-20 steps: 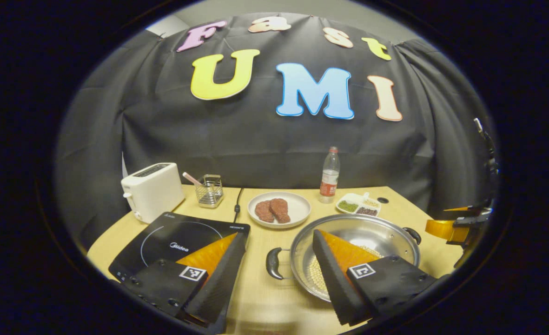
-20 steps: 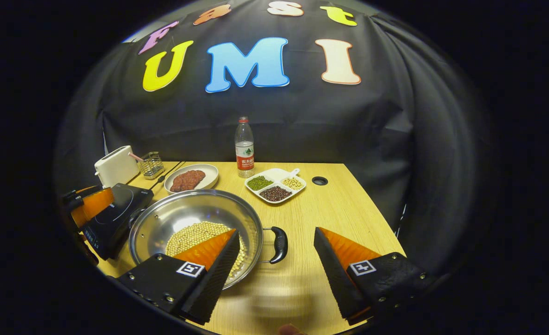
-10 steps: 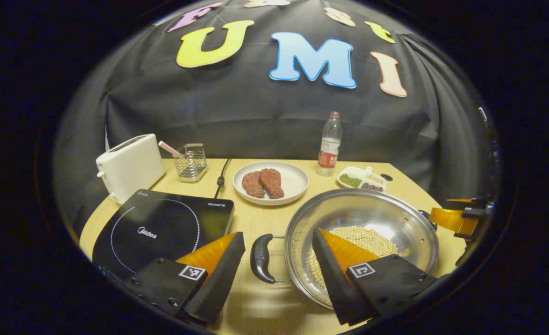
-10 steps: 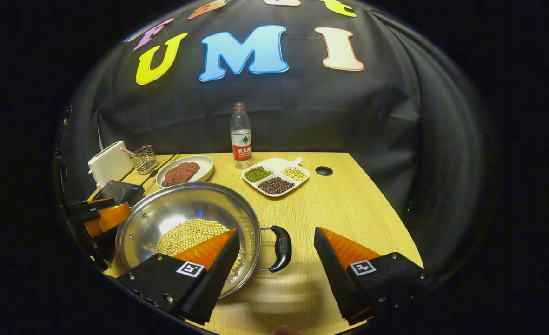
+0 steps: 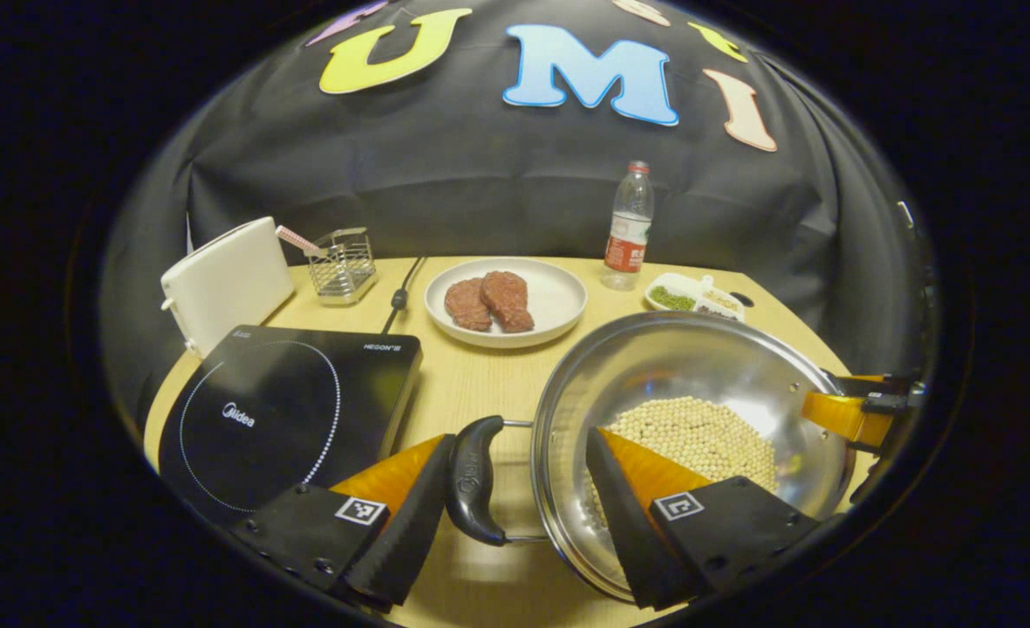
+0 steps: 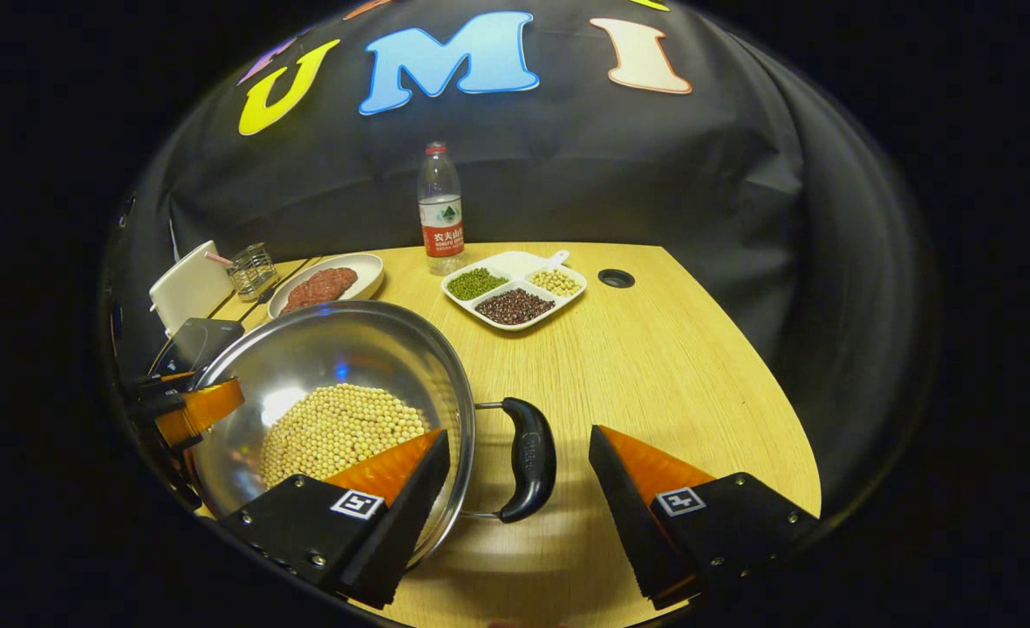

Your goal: First push the handle of the pot to place it horizontally, then grasp the pot with both hands and set it on the induction cooktop.

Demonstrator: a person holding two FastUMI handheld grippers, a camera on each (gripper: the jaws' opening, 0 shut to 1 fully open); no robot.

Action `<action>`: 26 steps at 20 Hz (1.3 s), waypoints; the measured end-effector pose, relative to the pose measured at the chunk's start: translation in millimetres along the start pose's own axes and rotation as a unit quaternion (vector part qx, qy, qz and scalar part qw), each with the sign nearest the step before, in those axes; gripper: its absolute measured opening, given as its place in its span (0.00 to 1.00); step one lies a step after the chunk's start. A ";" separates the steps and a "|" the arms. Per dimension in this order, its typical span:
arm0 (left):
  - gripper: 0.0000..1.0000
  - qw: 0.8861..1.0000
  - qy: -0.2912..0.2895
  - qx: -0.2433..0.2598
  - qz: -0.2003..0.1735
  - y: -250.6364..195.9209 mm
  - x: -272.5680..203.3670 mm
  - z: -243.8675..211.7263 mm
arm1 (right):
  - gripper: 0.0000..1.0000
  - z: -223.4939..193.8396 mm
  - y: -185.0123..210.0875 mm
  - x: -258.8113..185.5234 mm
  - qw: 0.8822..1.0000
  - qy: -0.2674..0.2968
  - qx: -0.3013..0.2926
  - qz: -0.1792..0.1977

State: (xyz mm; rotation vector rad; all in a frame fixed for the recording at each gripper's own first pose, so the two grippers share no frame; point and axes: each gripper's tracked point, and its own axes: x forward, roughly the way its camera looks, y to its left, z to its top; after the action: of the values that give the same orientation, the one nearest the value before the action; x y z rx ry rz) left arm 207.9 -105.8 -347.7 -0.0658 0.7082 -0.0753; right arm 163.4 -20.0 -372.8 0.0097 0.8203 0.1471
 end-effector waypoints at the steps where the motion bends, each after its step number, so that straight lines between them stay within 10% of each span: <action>1: 1.00 1.000 0.003 -0.001 0.003 1.6 2.3 -1.1 | 0.98 1.5 0.5 1.5 1.000 0.000 0.003 0.000; 6: 0.89 0.999 0.031 -0.015 0.013 7.8 10.4 -18.8 | 0.80 -2.6 9.0 3.0 1.000 0.005 0.003 0.013; 7: 0.94 0.999 0.033 -0.019 0.014 7.7 9.6 -19.2 | 0.63 -1.5 10.3 5.7 1.000 0.003 0.004 0.011; 12: 0.80 0.999 0.032 -0.017 0.015 3.4 9.2 -19.2 | 0.52 -3.0 13.0 4.5 1.000 0.005 0.005 0.008; 26: 0.75 1.000 -0.006 -0.024 0.004 44.4 -52.8 19.1 | 0.58 21.9 54.3 -65.2 1.000 -0.017 0.005 -0.012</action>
State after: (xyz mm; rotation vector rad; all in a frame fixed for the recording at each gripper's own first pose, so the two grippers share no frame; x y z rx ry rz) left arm 182.5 -56.1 -302.8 -0.1086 0.6993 -0.0500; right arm 128.6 26.0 -306.8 0.0107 0.7860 0.1196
